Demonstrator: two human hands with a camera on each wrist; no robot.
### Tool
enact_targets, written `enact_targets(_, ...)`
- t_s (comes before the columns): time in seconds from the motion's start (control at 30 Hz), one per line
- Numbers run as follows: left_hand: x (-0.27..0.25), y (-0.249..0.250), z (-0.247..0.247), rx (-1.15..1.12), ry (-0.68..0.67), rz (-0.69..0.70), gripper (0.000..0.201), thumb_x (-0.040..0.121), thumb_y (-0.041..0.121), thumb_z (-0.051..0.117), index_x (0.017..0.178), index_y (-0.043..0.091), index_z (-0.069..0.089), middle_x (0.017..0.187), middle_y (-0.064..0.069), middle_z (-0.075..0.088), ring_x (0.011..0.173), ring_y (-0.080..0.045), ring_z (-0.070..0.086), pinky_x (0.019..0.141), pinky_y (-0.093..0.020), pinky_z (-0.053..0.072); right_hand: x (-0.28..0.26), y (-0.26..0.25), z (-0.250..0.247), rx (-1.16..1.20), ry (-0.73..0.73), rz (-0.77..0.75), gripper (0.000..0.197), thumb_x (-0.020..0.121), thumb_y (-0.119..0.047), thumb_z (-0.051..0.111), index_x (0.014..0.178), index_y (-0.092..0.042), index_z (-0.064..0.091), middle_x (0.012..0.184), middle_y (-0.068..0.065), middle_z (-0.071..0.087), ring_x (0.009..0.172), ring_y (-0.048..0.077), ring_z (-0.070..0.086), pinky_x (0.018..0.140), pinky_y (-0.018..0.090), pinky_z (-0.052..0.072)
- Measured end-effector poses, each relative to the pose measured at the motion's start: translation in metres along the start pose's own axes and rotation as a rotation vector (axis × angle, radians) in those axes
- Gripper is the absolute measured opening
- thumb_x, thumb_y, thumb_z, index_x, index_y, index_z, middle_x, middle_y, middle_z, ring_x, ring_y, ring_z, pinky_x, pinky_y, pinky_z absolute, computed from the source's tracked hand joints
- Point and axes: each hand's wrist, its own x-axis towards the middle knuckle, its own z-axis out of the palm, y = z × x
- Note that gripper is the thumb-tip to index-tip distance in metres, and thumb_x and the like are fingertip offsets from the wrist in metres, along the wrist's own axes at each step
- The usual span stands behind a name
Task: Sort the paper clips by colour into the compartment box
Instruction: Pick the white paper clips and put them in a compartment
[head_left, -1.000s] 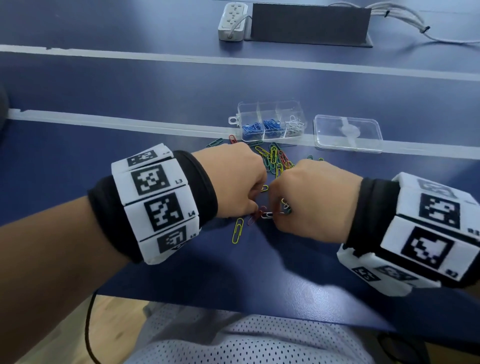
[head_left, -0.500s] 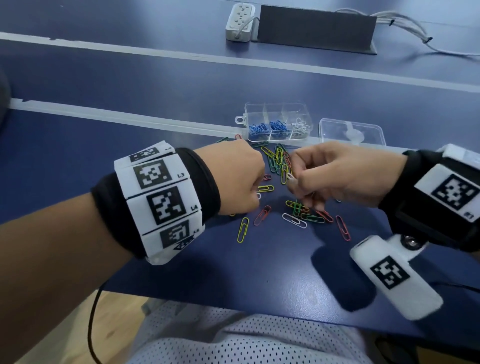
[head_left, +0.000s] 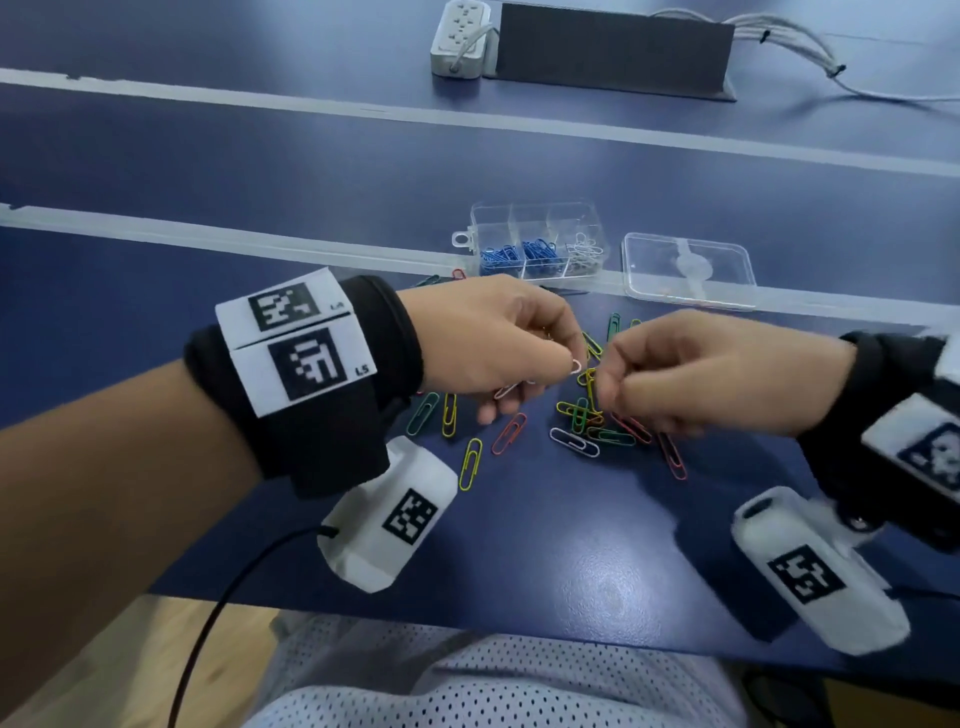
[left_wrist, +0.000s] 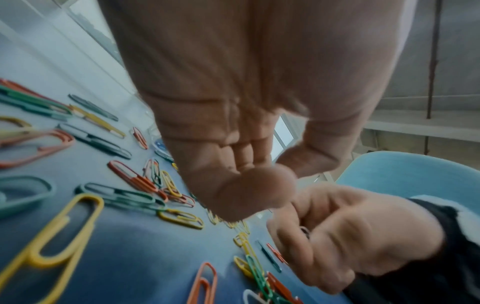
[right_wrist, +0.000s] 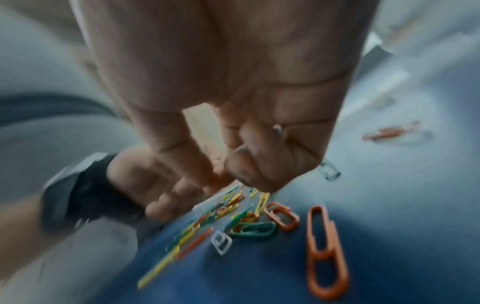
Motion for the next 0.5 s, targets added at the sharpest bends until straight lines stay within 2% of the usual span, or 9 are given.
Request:
enact_targets(0.03,0.002,0.000,0.001,0.019,-0.004,-0.002,0.018,0.079,0.003,0.045,0.079,0.017,0.057,0.057,0.000,0.049,0.038,-0.008,0.046,0.037,-0.018,0.044,-0.004,-0.001,0.004,-0.240,0.033,-0.048,0.016,0.066,-0.035,0.065,0.070,-0.020,0.064,0.051,-0.007,0.053,0.049,0.006,0.046,0.052,0.015,0.040)
enact_targets(0.1,0.005,0.001,0.002,0.022,-0.010,-0.019,0.022,0.081,0.000,0.041,0.074,0.016,0.055,0.055,0.001,0.047,0.034,-0.006,0.044,0.036,-0.018,0.042,-0.012,-0.008,0.014,-0.625,0.089,-0.131,0.017,0.071,-0.045,0.062,0.074,-0.028,0.065,0.055,-0.010,0.055,0.055,0.006,0.050,0.056,0.011,0.037)
enact_targets(0.17,0.007,0.004,0.004,-0.020,-0.012,-0.047,0.013,0.075,0.008,0.044,0.067,0.014,0.051,0.047,0.005,0.045,0.032,-0.007,0.042,0.034,-0.017,0.039,-0.015,-0.015,0.023,-0.777,0.116,-0.155,0.024,0.075,-0.048,0.060,0.083,-0.027,0.069,0.068,-0.007,0.061,0.070,0.011,0.057,0.066,0.020,0.044)
enact_targets(0.23,0.010,0.008,0.005,-0.065,-0.015,-0.073,0.008,0.062,0.016,0.042,0.065,0.013,0.049,0.050,0.003,0.044,0.037,-0.012,0.042,0.034,-0.017,0.038,-0.015,-0.018,0.029,-0.805,0.124,-0.124,0.026,0.078,-0.046,0.059,0.087,-0.025,0.070,0.080,-0.002,0.066,0.084,0.023,0.060,0.075,0.031,0.051)
enact_targets(0.3,0.013,0.007,0.004,-0.100,-0.017,-0.094,0.013,0.061,0.018,0.041,0.068,0.010,0.048,0.056,-0.002,0.043,0.041,-0.017,0.040,0.035,-0.018,0.036,-0.015,-0.019,0.030,-0.794,0.114,-0.109,0.025,0.079,-0.042,0.057,0.086,-0.022,0.070,0.085,0.003,0.069,0.085,0.027,0.061,0.076,0.034,0.052)
enact_targets(0.4,0.016,0.008,0.003,-0.093,-0.012,-0.096,0.005,0.074,0.014,0.045,0.071,0.011,0.048,0.059,-0.004,0.044,0.043,-0.018,0.039,0.037,-0.018,0.034,-0.018,-0.022,0.031,-0.761,0.098,-0.101,0.027,0.077,-0.037,0.053,0.082,-0.016,0.069,0.082,0.008,0.069,0.080,0.030,0.062,0.074,0.036,0.053)
enact_targets(0.5,0.023,0.006,-0.004,0.001,0.077,-0.091,0.019,0.087,0.004,0.042,0.079,0.019,0.051,0.061,0.000,0.047,0.047,-0.017,0.039,0.044,-0.021,0.031,-0.021,-0.028,0.023,-0.721,0.087,-0.080,0.031,0.075,-0.040,0.046,0.076,-0.014,0.063,0.069,0.005,0.062,0.071,0.027,0.056,0.068,0.032,0.049)
